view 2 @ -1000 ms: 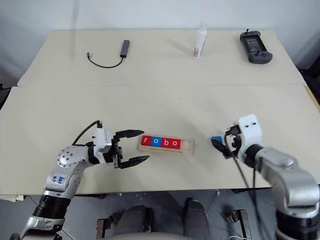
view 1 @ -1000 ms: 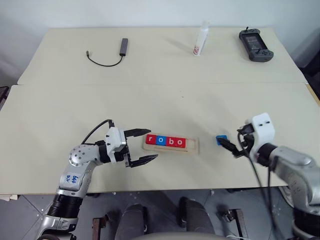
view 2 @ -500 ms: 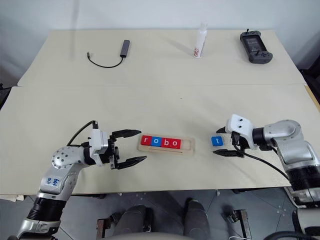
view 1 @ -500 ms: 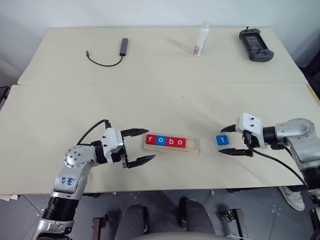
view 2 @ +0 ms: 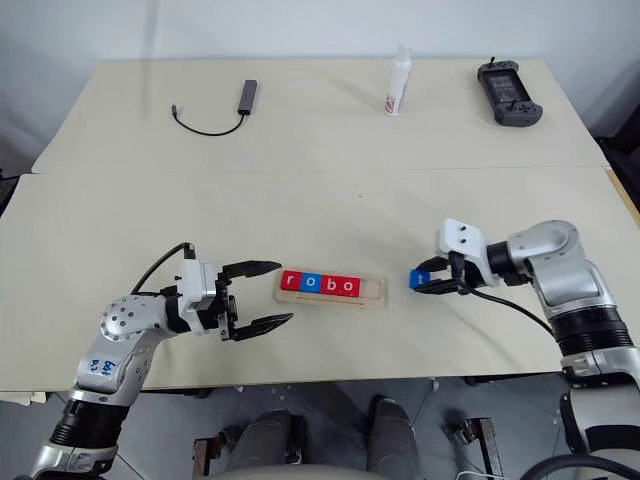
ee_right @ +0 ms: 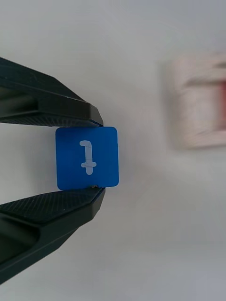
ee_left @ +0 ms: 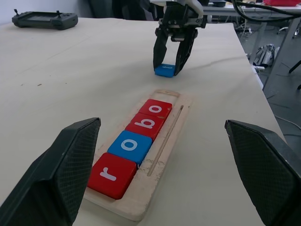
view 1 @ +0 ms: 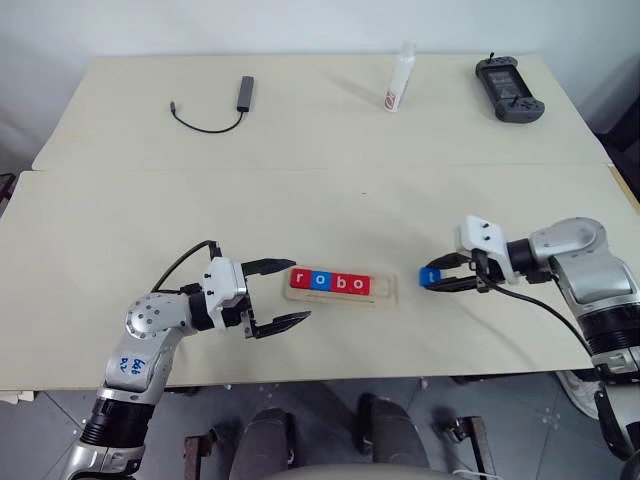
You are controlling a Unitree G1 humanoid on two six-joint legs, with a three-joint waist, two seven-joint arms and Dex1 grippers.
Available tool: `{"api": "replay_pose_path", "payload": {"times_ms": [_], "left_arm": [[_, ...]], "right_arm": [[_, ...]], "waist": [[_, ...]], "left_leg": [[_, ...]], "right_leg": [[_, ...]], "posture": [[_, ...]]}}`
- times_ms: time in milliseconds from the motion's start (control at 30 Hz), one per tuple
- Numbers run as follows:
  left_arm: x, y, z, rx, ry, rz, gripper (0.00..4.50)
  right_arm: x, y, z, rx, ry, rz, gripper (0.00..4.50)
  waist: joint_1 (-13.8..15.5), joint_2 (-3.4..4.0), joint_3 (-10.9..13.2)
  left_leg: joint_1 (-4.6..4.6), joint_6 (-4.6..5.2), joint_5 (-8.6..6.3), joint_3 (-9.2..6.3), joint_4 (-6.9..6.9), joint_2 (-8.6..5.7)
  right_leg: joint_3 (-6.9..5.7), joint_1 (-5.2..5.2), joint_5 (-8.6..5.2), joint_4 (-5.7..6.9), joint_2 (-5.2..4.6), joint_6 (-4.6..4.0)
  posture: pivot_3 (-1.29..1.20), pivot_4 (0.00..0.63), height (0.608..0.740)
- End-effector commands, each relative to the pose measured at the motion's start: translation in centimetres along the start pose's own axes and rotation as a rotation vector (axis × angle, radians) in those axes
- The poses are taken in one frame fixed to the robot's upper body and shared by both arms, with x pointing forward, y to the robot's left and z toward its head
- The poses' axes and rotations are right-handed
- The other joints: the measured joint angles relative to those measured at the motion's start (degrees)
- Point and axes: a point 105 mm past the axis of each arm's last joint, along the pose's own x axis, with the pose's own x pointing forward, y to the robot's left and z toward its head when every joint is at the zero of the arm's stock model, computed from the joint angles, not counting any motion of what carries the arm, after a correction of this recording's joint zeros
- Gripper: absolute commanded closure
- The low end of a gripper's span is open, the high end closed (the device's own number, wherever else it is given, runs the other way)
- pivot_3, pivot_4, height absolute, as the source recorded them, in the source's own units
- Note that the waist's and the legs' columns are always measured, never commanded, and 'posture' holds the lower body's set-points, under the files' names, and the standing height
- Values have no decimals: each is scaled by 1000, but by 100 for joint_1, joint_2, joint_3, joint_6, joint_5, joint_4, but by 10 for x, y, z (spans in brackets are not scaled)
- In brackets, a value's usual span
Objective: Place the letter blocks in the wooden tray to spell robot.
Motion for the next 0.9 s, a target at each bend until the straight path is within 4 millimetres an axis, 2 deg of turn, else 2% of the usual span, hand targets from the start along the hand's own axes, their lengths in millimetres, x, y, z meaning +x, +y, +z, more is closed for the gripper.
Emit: {"api": "replay_pose_path", "payload": {"times_ms": [33,133,533,700,833,900], "left_arm": [[2,1,10,38,-28,-6,0],[3,1,9,37,-30,-5,0],[1,3,8,41,-25,1,0],[-2,3,8,43,-20,14,0],[-2,3,8,43,-22,20,0],[-2,2,8,43,-22,23,0]], "right_arm": [[3,12,35,22,-53,18,3036],[12,24,45,44,-58,36,3036],[38,29,43,61,-31,14,3036],[41,25,47,56,-44,3,1321],[33,26,50,35,-51,1,38],[26,27,50,33,-53,0,38]], "waist": [[7,1,0],[37,0,0],[7,0,0],[19,0,0],[18,0,0],[14,0,0]], "left_leg": [[-2,0,0,-2,1,0],[-7,0,0,-8,7,0],[-9,-1,-1,-10,9,-2],[-9,-1,-1,-10,9,-2],[-10,-1,-1,-11,9,-3],[-10,-1,-1,-10,9,-3]], "right_leg": [[-1,0,0,0,0,0],[-3,0,0,0,0,0],[-8,1,0,1,-1,-1],[-7,1,0,1,-1,-1],[-8,1,0,-1,-2,-1],[-9,1,0,-1,-1,-1]], "posture": [[0,150,740],[0,150,740],[0,150,740],[0,150,740],[0,150,740],[0,150,740]]}}
